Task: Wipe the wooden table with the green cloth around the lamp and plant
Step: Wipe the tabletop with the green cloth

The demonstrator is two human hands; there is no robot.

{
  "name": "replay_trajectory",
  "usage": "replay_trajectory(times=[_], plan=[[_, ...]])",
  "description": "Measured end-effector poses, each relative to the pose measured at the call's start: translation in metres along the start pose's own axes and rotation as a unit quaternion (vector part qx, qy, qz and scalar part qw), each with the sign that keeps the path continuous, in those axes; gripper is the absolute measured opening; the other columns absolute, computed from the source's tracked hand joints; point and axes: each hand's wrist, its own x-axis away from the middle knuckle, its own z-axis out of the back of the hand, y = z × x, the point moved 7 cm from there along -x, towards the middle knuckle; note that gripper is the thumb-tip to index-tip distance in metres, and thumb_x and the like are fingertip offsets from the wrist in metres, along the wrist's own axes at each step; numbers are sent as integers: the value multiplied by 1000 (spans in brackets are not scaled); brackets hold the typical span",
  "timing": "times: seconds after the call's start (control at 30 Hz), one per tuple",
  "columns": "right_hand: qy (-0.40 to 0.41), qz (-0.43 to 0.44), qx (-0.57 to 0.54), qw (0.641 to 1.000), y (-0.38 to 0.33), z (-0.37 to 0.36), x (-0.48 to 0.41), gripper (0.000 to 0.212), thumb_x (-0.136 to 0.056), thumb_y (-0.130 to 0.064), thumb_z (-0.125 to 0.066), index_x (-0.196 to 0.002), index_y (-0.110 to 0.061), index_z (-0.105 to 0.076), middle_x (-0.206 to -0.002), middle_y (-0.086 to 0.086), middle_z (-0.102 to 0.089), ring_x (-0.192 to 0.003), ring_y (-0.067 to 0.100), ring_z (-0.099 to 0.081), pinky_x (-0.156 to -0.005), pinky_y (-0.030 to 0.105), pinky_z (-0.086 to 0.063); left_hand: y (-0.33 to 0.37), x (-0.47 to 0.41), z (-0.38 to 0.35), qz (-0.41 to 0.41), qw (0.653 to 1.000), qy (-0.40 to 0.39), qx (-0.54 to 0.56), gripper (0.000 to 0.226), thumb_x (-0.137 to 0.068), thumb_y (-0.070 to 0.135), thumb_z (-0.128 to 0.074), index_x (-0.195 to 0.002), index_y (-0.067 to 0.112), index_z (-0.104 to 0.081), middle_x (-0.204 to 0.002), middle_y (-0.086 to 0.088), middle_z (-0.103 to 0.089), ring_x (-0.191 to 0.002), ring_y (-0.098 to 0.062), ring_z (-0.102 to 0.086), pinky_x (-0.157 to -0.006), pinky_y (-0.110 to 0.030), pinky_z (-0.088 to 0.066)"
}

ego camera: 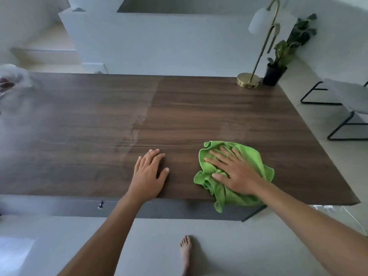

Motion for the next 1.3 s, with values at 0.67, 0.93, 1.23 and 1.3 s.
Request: replay_trajectory(times=[0.67,0.93,1.23,1.3], plan=[[26,-300,-20,953,129,11,6,73,-85,-76,-8,-152,-48,-8,-164,-11,-1,-151,27,4,-117,61,3,74,-113,-55,-12,996,-22,-91,60,-99,48,-26,-153,23,-20,-163,1,-10,-150,-20,1,-120,-48,2],[-17,-267,-36,963,105,18,-117,70,-91,-72,-10,-154,-41,-2,-165,-3,6,-148,42,10,-109,73,7,74,-116,-53,-14,995,2,-94,54,-100,37,-25,-153,25,-23,-162,4,-16,-150,-17,-4,-120,-47,-2],[12,-133,-16,991,83,9,14,64,-88,-72,-12,-149,-52,-10,-163,-14,-7,-152,21,1,-119,57,4,72,-114,-52,-9,997,9,-74,52,-102,30,-26,-153,20,-25,-162,5,-17,-150,-15,-4,-121,-44,-1],[0,-214,2,977,143,19,-2,63,-89,-71,-9,-149,-53,-5,-164,-12,-4,-152,24,1,-117,63,3,71,-115,-54,-9,997,4,-74,52,-102,31,-25,-153,20,-24,-162,6,-15,-150,-14,-3,-121,-43,0]])
